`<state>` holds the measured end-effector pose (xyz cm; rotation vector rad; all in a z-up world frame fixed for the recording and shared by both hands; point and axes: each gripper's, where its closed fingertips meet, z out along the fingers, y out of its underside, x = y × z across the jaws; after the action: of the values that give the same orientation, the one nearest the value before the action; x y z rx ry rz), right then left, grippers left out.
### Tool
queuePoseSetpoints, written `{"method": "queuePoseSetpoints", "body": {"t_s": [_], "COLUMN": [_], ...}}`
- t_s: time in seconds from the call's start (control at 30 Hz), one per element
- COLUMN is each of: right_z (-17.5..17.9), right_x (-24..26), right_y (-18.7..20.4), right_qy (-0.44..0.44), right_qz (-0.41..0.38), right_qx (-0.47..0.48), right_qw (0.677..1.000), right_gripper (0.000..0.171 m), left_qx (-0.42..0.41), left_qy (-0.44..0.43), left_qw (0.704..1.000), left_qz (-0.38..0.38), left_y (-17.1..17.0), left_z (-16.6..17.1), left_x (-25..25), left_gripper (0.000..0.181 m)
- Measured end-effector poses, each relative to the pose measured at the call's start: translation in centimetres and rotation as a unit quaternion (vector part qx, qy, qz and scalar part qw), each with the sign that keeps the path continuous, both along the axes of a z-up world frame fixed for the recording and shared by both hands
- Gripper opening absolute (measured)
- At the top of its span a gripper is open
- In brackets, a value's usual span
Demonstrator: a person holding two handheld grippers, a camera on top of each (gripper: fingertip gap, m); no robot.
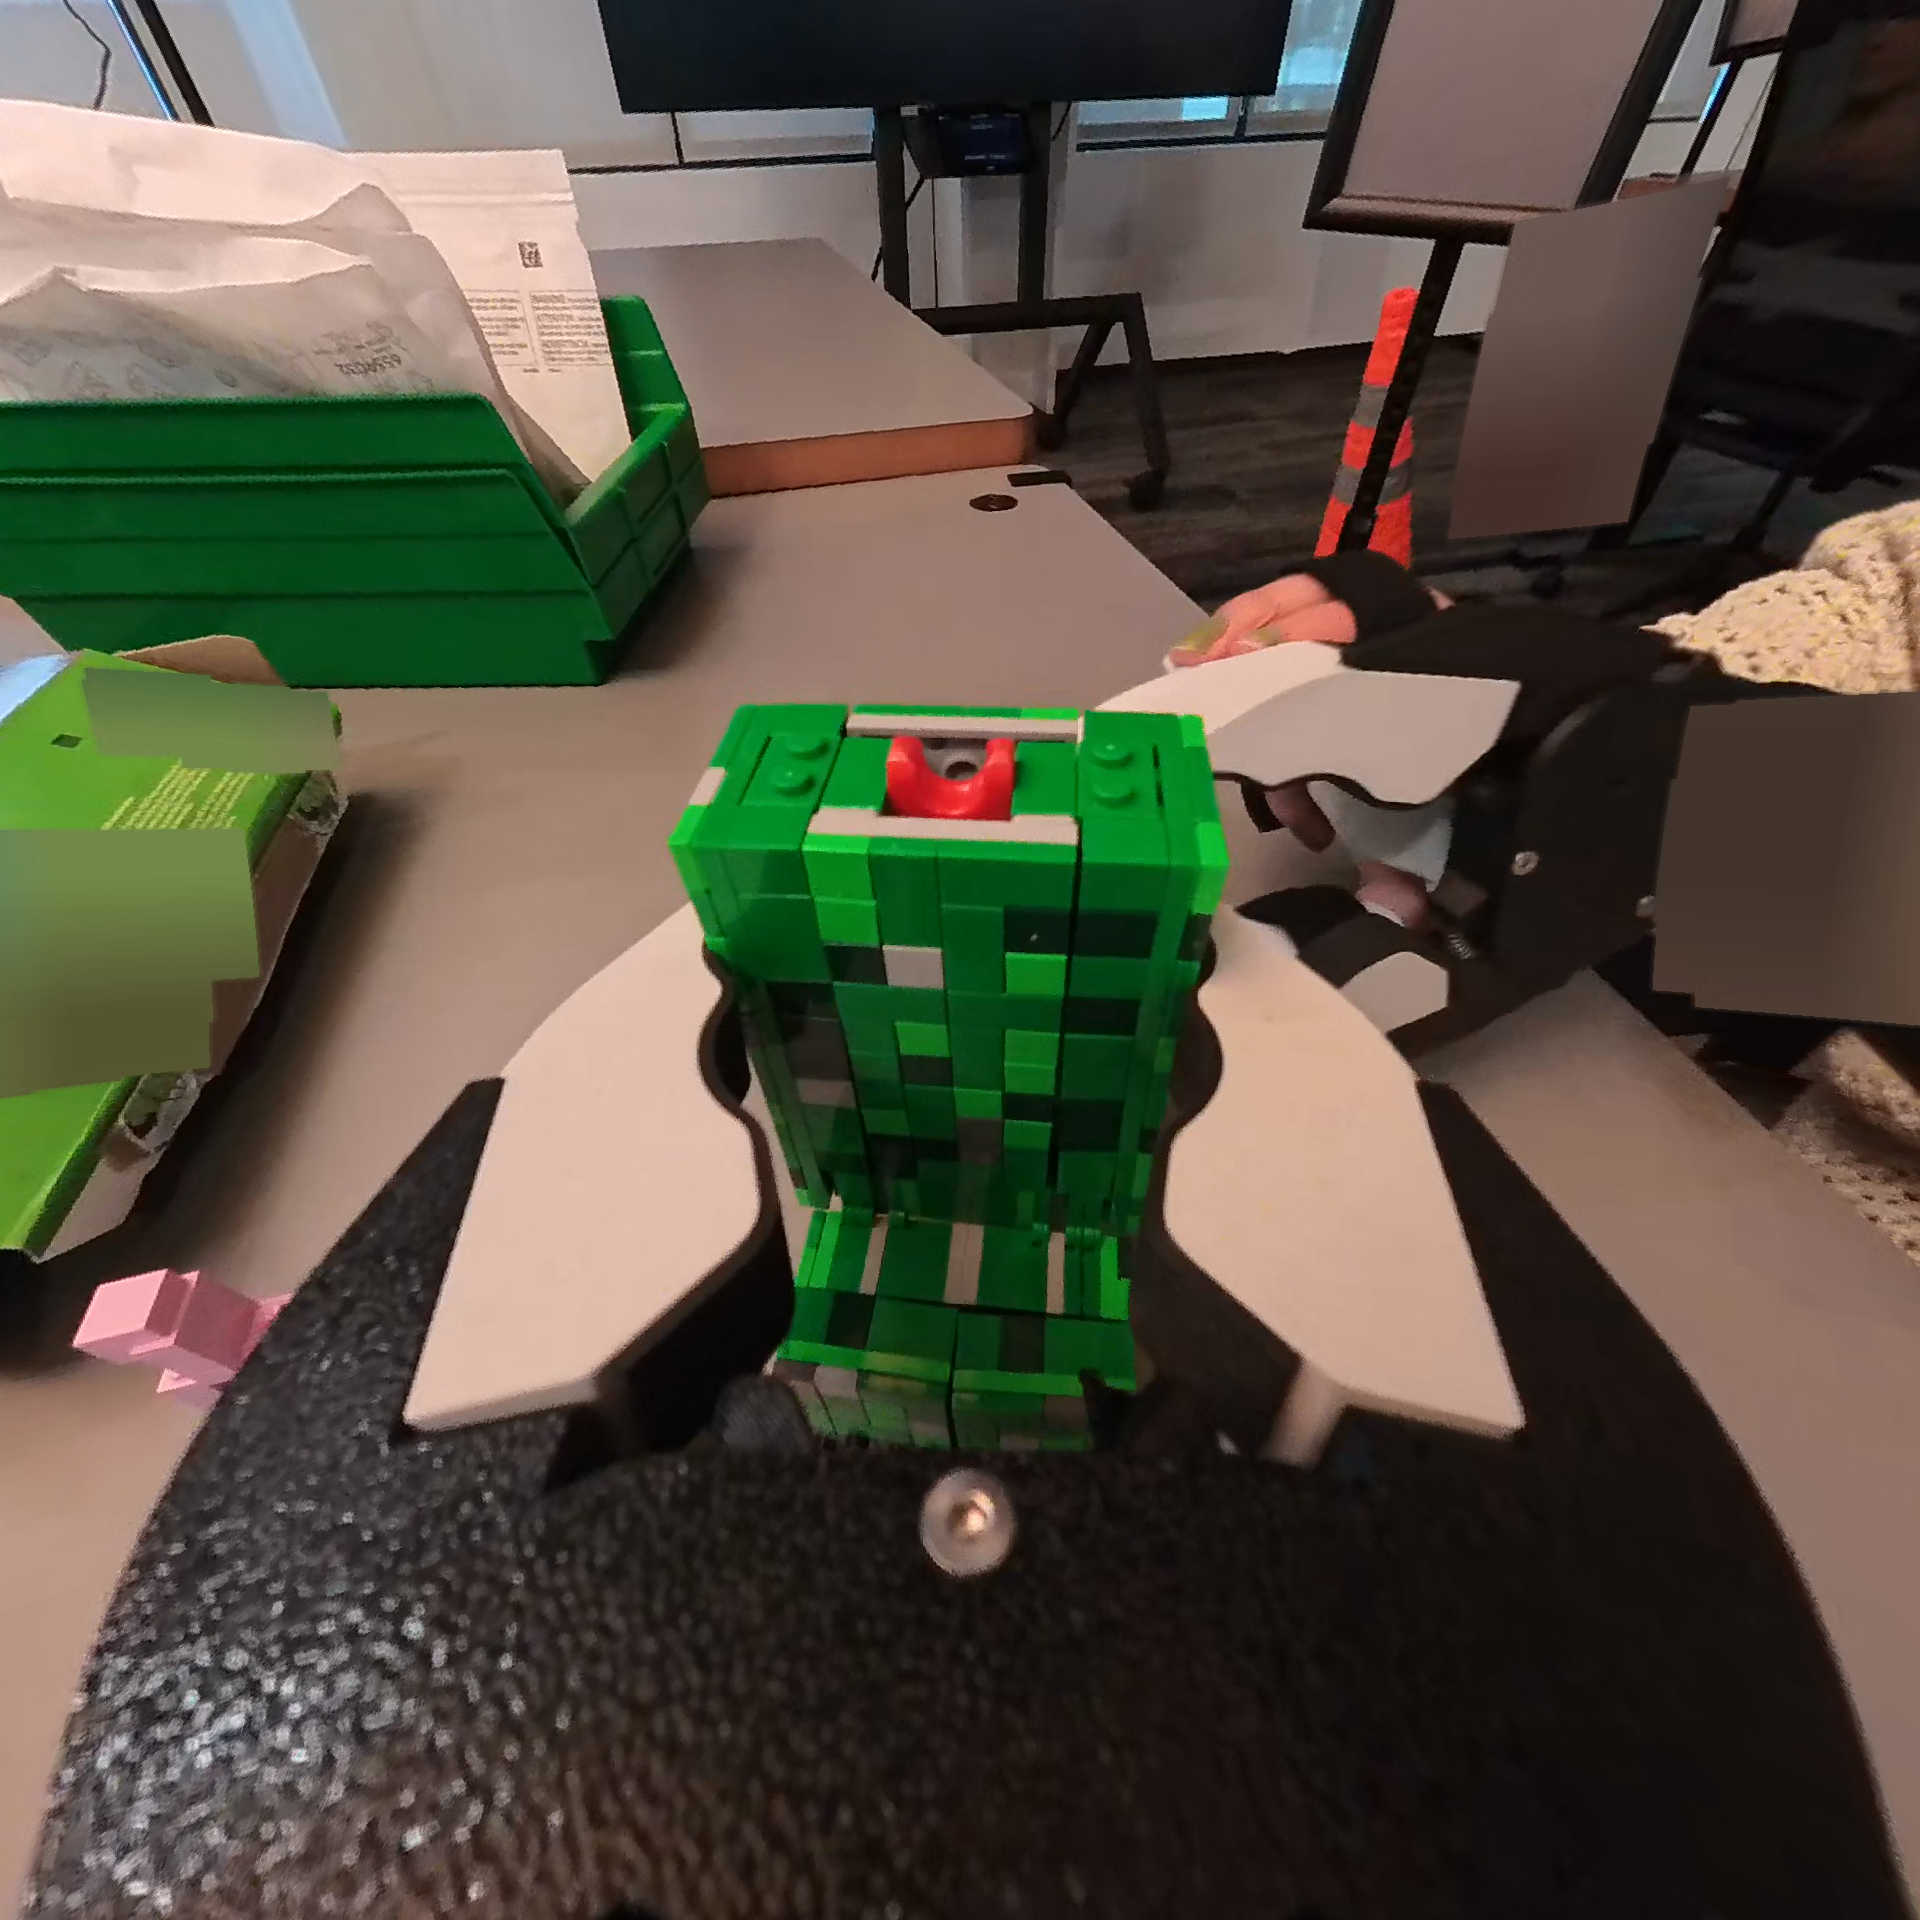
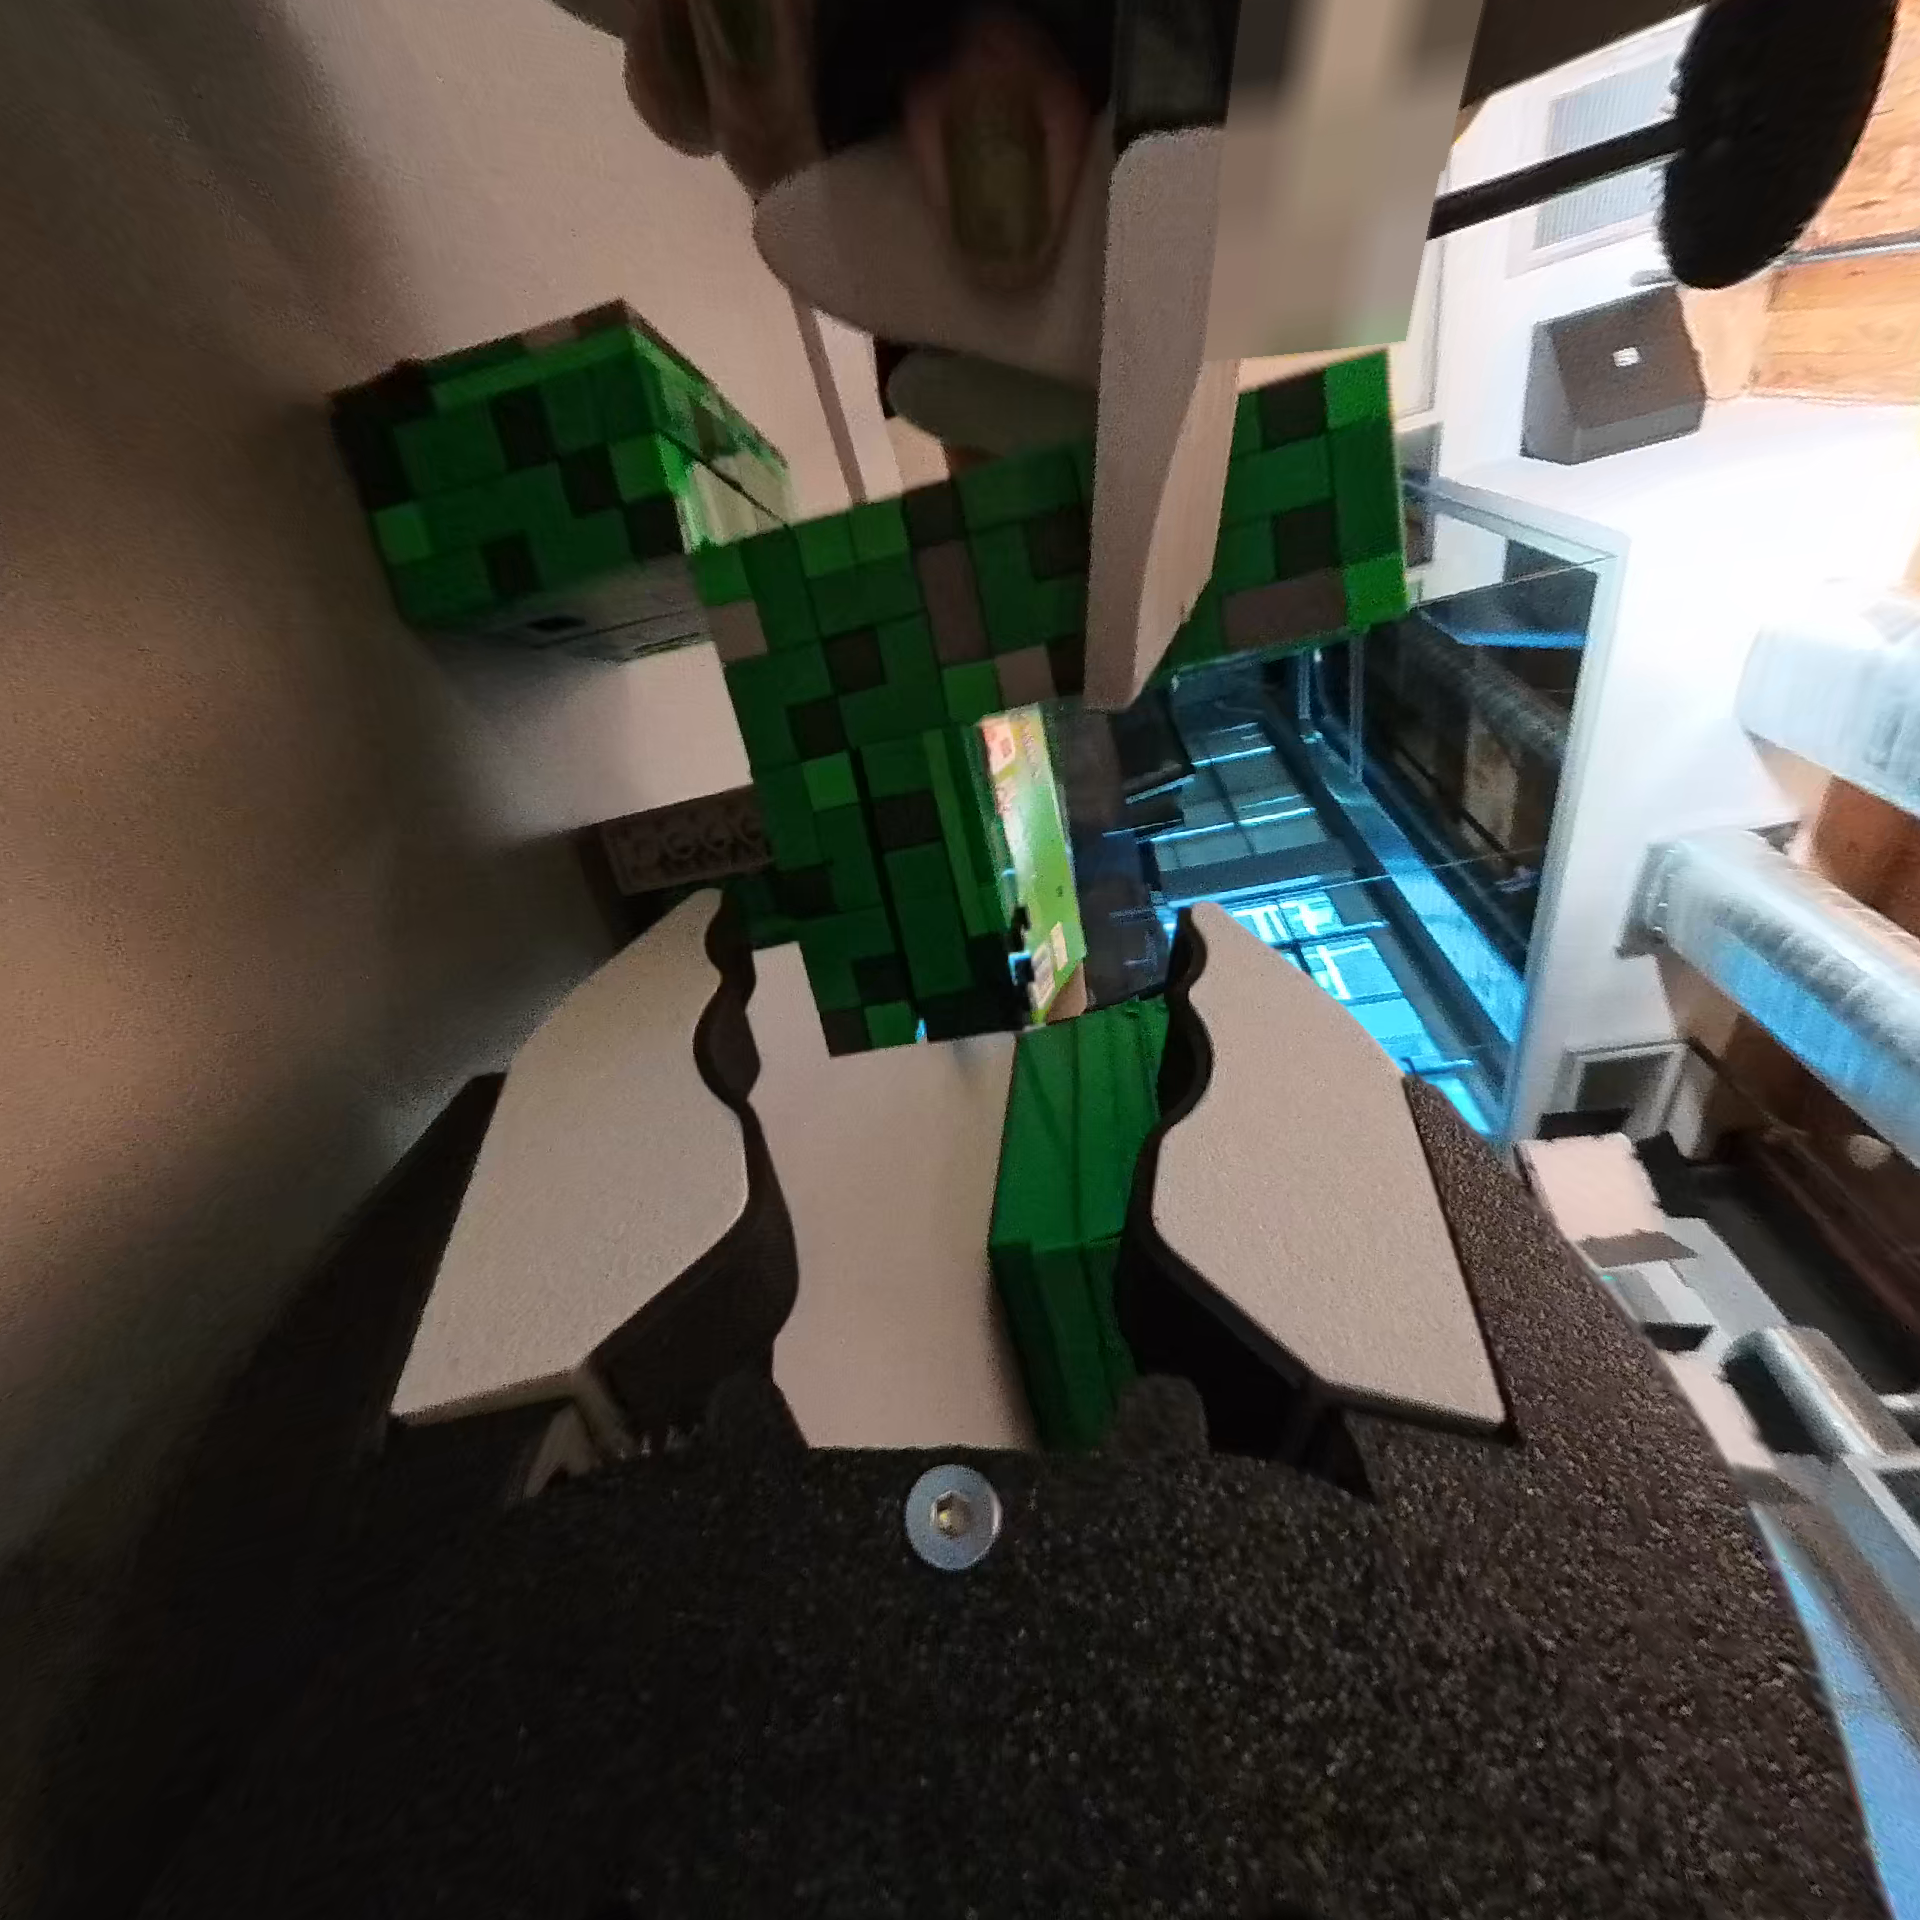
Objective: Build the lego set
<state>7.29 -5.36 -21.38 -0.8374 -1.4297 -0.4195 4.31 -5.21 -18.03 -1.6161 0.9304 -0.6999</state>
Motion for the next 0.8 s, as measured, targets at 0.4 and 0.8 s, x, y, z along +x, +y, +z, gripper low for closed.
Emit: {"method": "queuePoseSetpoints", "body": {"t_s": [0.4,0.8], "right_z": [-0.5,-1.0], "right_x": [-2.5,-2.6], "right_y": [0.0,0.4], "right_qy": [-0.039,-0.081], "right_qz": [-0.02,-0.034], "right_qx": [0.066,0.093], "right_qw": [0.997,0.992], "right_gripper": [0.058,0.04], "left_qx": [0.005,0.007], "left_qy": [-0.007,-0.012], "left_qw": [1.0,1.0], "left_qz": [0.008,0.008], "left_y": [0.0,0.1], "left_z": [0.0,0.0], "left_x": [0.1,0.1], "left_gripper": [0.08,0.08]}}
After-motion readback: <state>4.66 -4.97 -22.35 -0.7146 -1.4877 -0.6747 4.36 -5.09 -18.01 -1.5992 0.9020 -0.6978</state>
